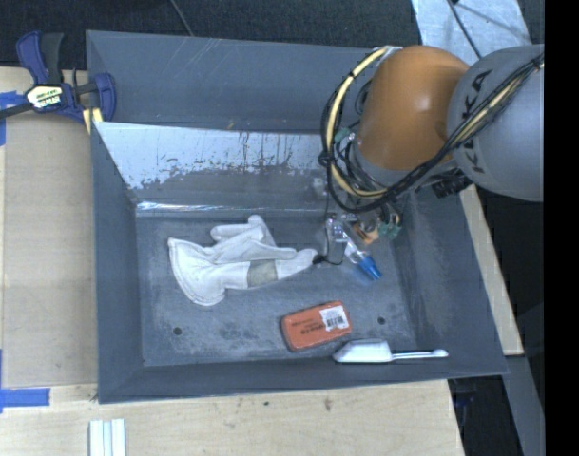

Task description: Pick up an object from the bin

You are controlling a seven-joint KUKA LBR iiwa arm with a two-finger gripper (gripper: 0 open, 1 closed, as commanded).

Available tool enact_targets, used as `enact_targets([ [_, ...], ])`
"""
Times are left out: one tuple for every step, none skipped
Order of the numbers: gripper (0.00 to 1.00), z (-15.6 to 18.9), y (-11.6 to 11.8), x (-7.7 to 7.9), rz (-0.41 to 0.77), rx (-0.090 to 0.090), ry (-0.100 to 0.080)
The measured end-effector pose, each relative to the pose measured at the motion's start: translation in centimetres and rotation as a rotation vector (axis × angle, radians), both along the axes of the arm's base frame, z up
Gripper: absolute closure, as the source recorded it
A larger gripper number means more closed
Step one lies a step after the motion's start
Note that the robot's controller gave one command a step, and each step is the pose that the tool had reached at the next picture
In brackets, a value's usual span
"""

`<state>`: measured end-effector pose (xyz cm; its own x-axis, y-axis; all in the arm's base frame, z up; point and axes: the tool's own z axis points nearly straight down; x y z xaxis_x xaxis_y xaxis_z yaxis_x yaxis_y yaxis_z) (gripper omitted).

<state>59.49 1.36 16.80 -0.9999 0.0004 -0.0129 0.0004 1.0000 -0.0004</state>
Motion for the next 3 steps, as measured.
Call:
enact_targets([
  [0.0,-5.0,2.2,1.3,-0.084,0.001,0.01],
  [1.0,-9.6,2.2,2.6,-0.032,0.001,0.008],
  [1.0,-9.6,2.2,2.6,-0.031,0.001,0.008],
])
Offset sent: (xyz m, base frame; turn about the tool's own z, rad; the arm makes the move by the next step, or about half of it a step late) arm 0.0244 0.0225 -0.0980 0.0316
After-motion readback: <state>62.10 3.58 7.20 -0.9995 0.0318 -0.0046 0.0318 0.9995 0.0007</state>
